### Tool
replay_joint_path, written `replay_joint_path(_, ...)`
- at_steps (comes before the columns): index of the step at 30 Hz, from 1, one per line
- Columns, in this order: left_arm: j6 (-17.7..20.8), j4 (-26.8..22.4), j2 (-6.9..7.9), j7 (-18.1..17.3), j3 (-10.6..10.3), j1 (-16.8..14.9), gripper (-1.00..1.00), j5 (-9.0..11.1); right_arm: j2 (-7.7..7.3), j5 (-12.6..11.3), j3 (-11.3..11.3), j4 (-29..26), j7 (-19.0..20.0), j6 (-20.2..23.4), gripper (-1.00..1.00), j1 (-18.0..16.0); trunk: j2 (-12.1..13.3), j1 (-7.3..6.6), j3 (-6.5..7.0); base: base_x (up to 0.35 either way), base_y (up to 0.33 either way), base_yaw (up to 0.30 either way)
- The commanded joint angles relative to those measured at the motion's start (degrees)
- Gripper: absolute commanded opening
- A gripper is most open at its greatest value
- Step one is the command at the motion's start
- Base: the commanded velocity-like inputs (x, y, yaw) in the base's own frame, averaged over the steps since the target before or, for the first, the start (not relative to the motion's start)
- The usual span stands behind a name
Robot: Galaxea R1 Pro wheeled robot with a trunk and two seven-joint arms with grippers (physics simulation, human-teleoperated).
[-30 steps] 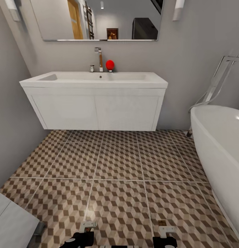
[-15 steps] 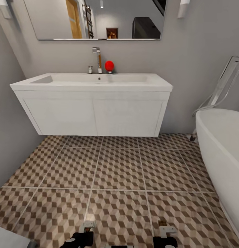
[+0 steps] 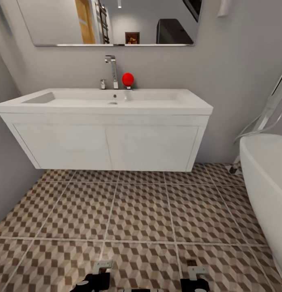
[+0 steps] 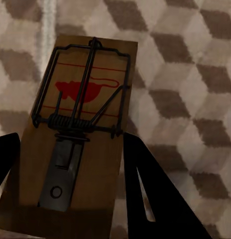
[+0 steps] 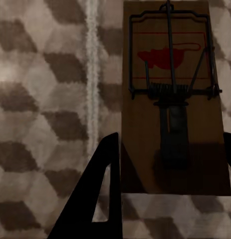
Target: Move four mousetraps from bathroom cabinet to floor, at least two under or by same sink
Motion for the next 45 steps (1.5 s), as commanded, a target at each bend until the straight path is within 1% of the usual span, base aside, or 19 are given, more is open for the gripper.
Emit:
replay_joint_path(1, -0.11, 0.01, 0.02, 0.33, -0.51, -0.04, -1.00, 0.38, 0.01, 0.18, 0.10, -0.03, -0.22, 0.14, -1.00, -0.01, -0.01, 0.02, -0.04, 0.322, 0.000, 0.000)
replay_joint_path(8, -0.11, 0.01, 0.02, 0.33, -0.50, -0.05, -1.00, 0.50, 0.01, 0.19, 0.10, -0.03, -0.22, 0.14, -1.00, -0.01, -0.01, 0.02, -0.04, 0.304, 0.000, 0.000)
replay_joint_path(13, -0.11, 0.01, 0.02, 0.33, -0.50, -0.04, -1.00, 0.58, 0.01, 0.18, 0.10, -0.03, -0.22, 0.14, -1.00, -0.01, -0.01, 0.02, -0.04, 0.123, 0.000, 0.000)
replay_joint_path(19, -0.11, 0.01, 0.02, 0.33, -0.46, -0.05, -1.00, 0.61, 0.01, 0.19, 0.10, -0.03, -0.22, 0.02, -1.00, -0.01, -0.01, 0.02, -0.04, 0.022, 0.000, 0.000)
replay_joint_path(27, -0.11, 0.01, 0.02, 0.33, -0.42, -0.05, -1.00, 0.73, 0.01, 0.19, 0.18, -0.03, -0.22, -1.26, -1.00, -0.01, -0.01, 0.02, -0.04, 0.002, 0.000, 0.000)
replay_joint_path(45, -0.11, 0.01, 0.02, 0.33, -0.41, -0.05, -1.00, 0.79, 0.01, 0.20, 0.33, -0.03, -0.22, -1.24, -1.00, -0.01, -0.01, 0.02, -0.04, 0.000, 0.000, 0.000)
